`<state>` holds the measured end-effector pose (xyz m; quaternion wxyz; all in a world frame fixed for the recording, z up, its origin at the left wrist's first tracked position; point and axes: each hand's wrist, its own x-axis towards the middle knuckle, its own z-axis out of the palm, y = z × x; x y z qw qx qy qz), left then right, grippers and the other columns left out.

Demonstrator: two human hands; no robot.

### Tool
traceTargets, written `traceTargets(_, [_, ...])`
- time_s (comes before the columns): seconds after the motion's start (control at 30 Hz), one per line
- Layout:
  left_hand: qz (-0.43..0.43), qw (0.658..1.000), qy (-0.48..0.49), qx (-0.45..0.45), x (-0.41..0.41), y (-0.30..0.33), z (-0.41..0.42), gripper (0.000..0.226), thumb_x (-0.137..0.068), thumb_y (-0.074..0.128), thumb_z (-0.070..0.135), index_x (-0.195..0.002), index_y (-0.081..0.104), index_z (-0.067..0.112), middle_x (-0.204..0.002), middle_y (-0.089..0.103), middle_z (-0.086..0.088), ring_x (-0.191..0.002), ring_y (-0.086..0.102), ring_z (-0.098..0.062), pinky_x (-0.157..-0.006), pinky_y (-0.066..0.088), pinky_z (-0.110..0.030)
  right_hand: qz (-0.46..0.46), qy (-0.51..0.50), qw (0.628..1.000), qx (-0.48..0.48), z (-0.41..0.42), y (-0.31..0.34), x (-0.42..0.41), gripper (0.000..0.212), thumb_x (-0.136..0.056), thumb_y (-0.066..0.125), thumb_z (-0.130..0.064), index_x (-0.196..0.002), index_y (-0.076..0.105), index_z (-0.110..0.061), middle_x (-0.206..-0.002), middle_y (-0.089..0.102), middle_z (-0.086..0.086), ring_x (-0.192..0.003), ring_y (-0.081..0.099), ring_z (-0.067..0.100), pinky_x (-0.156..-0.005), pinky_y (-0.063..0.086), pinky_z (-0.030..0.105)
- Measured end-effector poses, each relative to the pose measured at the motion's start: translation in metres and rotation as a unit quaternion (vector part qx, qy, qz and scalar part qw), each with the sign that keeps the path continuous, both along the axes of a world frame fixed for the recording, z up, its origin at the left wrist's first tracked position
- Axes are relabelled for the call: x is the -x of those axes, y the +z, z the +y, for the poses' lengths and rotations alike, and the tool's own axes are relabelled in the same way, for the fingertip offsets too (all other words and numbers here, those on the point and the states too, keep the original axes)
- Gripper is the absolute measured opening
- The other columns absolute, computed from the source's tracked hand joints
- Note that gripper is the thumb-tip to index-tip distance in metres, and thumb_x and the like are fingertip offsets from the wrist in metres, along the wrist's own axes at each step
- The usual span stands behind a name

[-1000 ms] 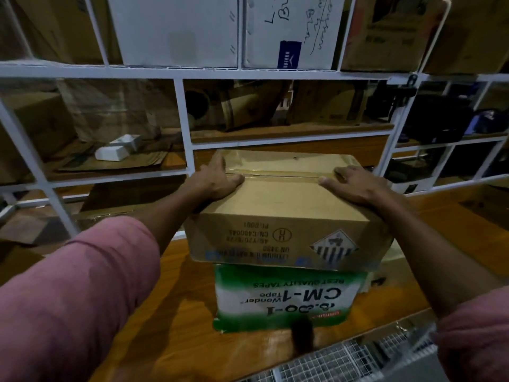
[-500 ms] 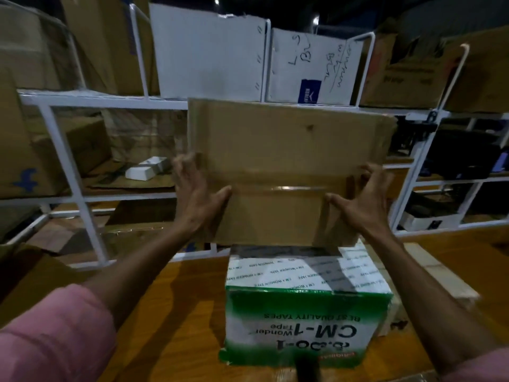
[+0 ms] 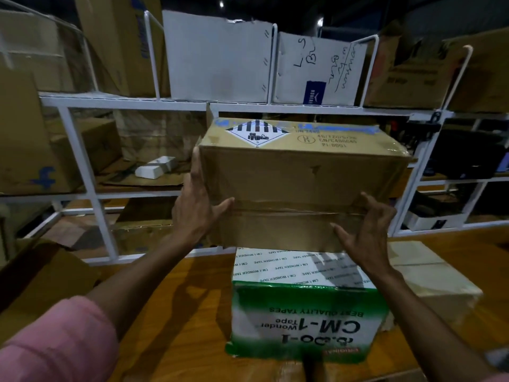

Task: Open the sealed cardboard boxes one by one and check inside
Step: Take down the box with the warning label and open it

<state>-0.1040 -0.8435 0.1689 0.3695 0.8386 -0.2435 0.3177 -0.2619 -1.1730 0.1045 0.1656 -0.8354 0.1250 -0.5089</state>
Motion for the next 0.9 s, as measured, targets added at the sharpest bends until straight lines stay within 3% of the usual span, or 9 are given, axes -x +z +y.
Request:
traceTargets(0.1, [-0.019, 0.998, -0.007, -0.051, 0.003, 0.004, 0.012, 0.13, -0.08, 0.082, 0.047, -0.151, -0.026, 0.05, -0.121, 0.056, -0.028, -0.074, 0.061, -0.03, -0.059, 0.05, -0.039, -0.008, -0.001, 1.0, 0.01, 0.003, -0.004, 0.006, 0.103, -0.069, 0.093, -0.023, -0.15, 0.031, -0.014, -0.136, 0.03, 0.024, -0.122, 0.037, 0.035, -0.098, 0.046, 0.051])
traceTargets(0.2, [-0.03, 0.998, -0.027, -0.05, 0.005, 0.004, 0.021, 0.119, -0.083, 0.079, 0.045, -0.155, -0.014, 0.047, -0.131, 0.053, -0.029, -0.085, 0.067, -0.041, -0.065, 0.06, -0.052, -0.001, 0.004, 1.0, 0.003, 0.006, -0.009, 0.011, 0.101, -0.071, 0.092, -0.025, -0.15, 0.029, -0.016, -0.137, 0.029, 0.025, -0.125, 0.036, 0.039, -0.101, 0.044, 0.051])
traceTargets(0.3, [-0.062, 0.995, -0.075, 0.0, 0.007, 0.004, 0.025, 0.099, -0.084, 0.079, 0.041, -0.152, 0.007, 0.039, -0.138, 0.047, -0.027, -0.1, 0.064, -0.038, -0.072, 0.061, -0.049, 0.007, 0.02, 1.0, -0.012, 0.014, -0.011, 0.019, 0.09, -0.076, 0.088, -0.028, -0.146, 0.033, -0.016, -0.136, 0.03, 0.025, -0.125, 0.037, 0.038, -0.102, 0.041, 0.047])
traceTargets(0.4, [-0.091, 0.988, -0.109, 0.066, 0.02, 0.011, 0.023, 0.073, -0.087, 0.072, 0.049, -0.136, 0.021, 0.032, -0.135, 0.037, -0.021, -0.111, 0.048, -0.021, -0.076, 0.059, -0.041, 0.007, 0.024, 0.999, -0.027, 0.026, -0.006, 0.025, 0.072, -0.083, 0.075, -0.043, -0.138, 0.037, -0.015, -0.135, 0.032, 0.021, -0.123, 0.041, 0.037, -0.102, 0.044, 0.051])
traceTargets(0.53, [-0.087, 0.988, -0.069, 0.107, 0.046, 0.015, 0.024, 0.051, -0.093, 0.052, 0.064, -0.118, 0.027, 0.027, -0.12, 0.038, -0.013, -0.096, 0.049, -0.016, -0.062, 0.052, -0.032, 0.023, 0.008, 0.994, -0.111, 0.056, -0.002, 0.041, 0.068, -0.088, 0.056, -0.069, -0.13, 0.039, -0.017, -0.138, 0.032, 0.017, -0.126, 0.04, 0.039, -0.106, 0.041, 0.057])
traceTargets(0.6, [-0.071, 0.987, -0.053, 0.135, 0.058, 0.017, 0.026, 0.048, -0.094, 0.048, 0.064, -0.111, 0.031, 0.023, -0.111, 0.037, -0.006, -0.089, 0.046, -0.011, -0.062, 0.049, -0.031, 0.031, 0.014, 0.985, -0.169, 0.072, 0.003, 0.052, 0.076, -0.085, 0.042, -0.083, -0.121, 0.041, -0.015, -0.135, 0.035, 0.016, -0.123, 0.041, 0.039, -0.104, 0.041, 0.054])
traceTargets(0.7, [-0.052, 0.982, -0.036, 0.179, 0.074, 0.015, 0.033, 0.043, -0.095, 0.058, 0.052, -0.106, 0.038, 0.016, -0.105, 0.037, -0.002, -0.082, 0.039, -0.002, -0.064, 0.045, -0.029, -0.013, 0.08, 0.938, -0.338, 0.096, 0.02, 0.063, 0.094, -0.075, 0.034, -0.095, -0.123, 0.046, -0.014, -0.141, 0.04, 0.014, -0.125, 0.046, 0.033, -0.101, 0.042, 0.042])
traceTargets(0.8, [-0.024, 0.979, -0.064, 0.193, 0.091, 0.001, 0.043, 0.043, -0.095, 0.067, 0.038, -0.116, 0.042, 0.01, -0.114, 0.04, -0.004, -0.095, 0.045, -0.005, -0.07, 0.045, -0.021, -0.066, 0.171, 0.845, -0.503, 0.122, 0.029, 0.072, 0.098, -0.066, 0.046, -0.098, -0.14, 0.037, -0.035, -0.146, 0.049, 0.002, -0.129, 0.052, 0.025, -0.107, 0.046, 0.055])
traceTargets(0.9, [-0.037, 0.979, -0.11, 0.168, 0.106, -0.018, 0.057, 0.044, -0.097, 0.064, 0.036, -0.129, 0.038, 0.021, -0.13, 0.036, -0.013, -0.114, 0.047, -0.012, -0.074, 0.047, -0.016, -0.05, 0.21, 0.771, -0.6, 0.148, 0.028, 0.079, 0.09, -0.064, 0.056, -0.093, -0.131, 0.042, -0.034, -0.138, 0.059, 0.006, -0.12, 0.062, 0.031, -0.098, 0.051, 0.064])
